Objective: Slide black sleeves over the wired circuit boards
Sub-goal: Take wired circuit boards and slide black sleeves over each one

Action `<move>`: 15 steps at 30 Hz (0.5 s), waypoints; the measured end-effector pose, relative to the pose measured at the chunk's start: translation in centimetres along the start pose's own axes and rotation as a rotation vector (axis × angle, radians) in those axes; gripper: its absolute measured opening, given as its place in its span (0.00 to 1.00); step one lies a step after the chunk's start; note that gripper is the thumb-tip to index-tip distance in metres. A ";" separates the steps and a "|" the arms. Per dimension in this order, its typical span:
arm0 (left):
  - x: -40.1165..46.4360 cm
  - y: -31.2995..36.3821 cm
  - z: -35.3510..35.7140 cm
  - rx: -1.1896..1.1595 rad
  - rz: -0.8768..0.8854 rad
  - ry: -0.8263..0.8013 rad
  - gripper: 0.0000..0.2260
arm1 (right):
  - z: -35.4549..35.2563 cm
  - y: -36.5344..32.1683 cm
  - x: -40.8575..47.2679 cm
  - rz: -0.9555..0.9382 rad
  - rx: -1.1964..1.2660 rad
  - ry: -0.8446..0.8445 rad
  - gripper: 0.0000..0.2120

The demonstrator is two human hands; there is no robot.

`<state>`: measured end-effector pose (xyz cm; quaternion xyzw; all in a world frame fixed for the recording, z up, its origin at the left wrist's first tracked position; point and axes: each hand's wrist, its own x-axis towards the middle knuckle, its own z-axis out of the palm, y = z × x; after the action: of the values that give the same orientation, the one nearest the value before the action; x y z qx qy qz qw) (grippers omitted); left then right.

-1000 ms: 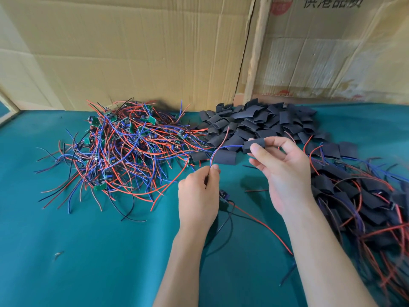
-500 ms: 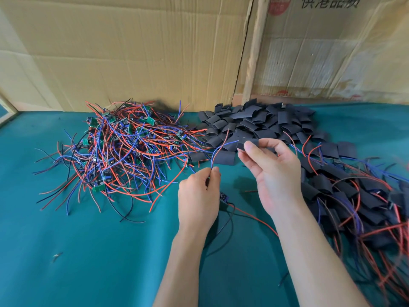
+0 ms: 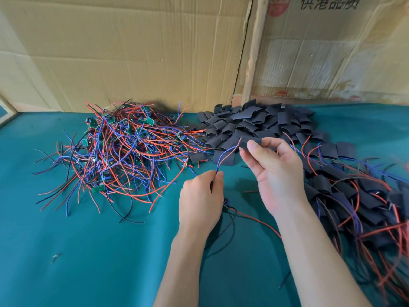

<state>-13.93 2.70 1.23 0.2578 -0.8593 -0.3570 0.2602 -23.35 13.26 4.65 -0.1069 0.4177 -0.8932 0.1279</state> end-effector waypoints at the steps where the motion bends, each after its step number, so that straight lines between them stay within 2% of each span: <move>1: 0.0 0.0 0.0 0.015 0.001 -0.002 0.19 | 0.0 -0.1 0.0 -0.002 -0.002 -0.013 0.10; 9: 0.0 0.0 0.0 0.065 -0.001 -0.020 0.22 | -0.8 -1.6 0.0 0.007 -0.052 -0.080 0.11; 15: -0.1 0.1 0.0 0.081 0.017 -0.029 0.19 | -1.6 -1.7 0.2 -0.006 -0.233 -0.094 0.10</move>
<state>-13.90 2.77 1.29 0.2556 -0.8789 -0.3234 0.2400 -24.23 15.41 5.01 -0.1640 0.5118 -0.8330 0.1314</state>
